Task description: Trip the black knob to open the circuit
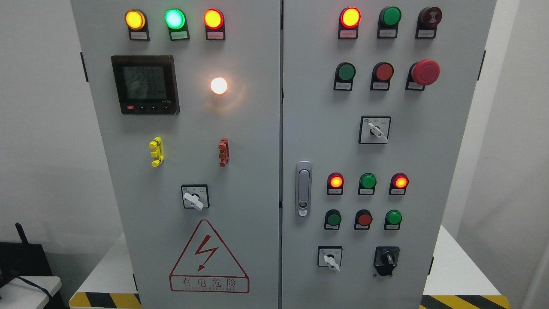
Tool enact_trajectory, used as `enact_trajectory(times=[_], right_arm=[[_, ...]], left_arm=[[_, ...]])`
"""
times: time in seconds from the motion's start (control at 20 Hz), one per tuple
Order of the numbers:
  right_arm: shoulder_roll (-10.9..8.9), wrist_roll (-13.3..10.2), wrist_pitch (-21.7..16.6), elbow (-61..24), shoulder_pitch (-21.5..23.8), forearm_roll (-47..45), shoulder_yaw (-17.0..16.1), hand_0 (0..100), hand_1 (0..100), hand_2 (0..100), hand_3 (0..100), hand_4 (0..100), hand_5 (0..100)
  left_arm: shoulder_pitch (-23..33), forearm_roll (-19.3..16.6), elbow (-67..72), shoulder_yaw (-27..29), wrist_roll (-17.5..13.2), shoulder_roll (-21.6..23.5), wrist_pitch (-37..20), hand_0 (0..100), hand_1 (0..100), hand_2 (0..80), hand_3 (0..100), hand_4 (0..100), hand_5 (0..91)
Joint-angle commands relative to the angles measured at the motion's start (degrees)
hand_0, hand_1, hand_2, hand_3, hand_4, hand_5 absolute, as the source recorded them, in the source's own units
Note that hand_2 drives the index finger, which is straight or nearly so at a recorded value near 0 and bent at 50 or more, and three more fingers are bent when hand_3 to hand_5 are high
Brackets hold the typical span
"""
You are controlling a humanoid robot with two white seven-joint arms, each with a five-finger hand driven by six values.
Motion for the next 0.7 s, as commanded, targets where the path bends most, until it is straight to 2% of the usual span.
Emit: enact_trajectory(times=[0.0,0.2,0.4,0.55,0.65], right_arm=[[1.16,-0.86,2.63,3.81,-5.42,-0.22,2.36,23,72,41,78,85,96],[1.51,-0.95,4.75,3.9,-6.13,-0.31,2.62,25,74,42,79,86,97],[3.8,-0.86,6.42,3.63,-7.54,-0.22,2.97,26,75,42,80,87,97],[3.97,-0.95,8.08,3.72,-8.5,-0.31,3.67,26,75,43,80,87,97],[5.2,-0.95,8.61,3.98,-9.47,-0.22,3.94,26,75,44,80,87,97]], left_arm=[[-0.44,-1.85,0.0,0.0,0.03,0.02,0.03,12,39,0.0,0,0,0.0],[-0.44,-1.93,0.0,0.0,0.03,0.02,0.03,12,39,0.0,0,0,0.0],[-0.44,-1.85,0.0,0.0,0.03,0.02,0.03,12,39,0.0,0,0,0.0],[-0.44,-1.85,0.0,0.0,0.03,0.02,0.03,12,39,0.0,0,0,0.0],[-0.44,-1.85,0.0,0.0,0.03,0.02,0.03,12,39,0.0,0,0,0.0]])
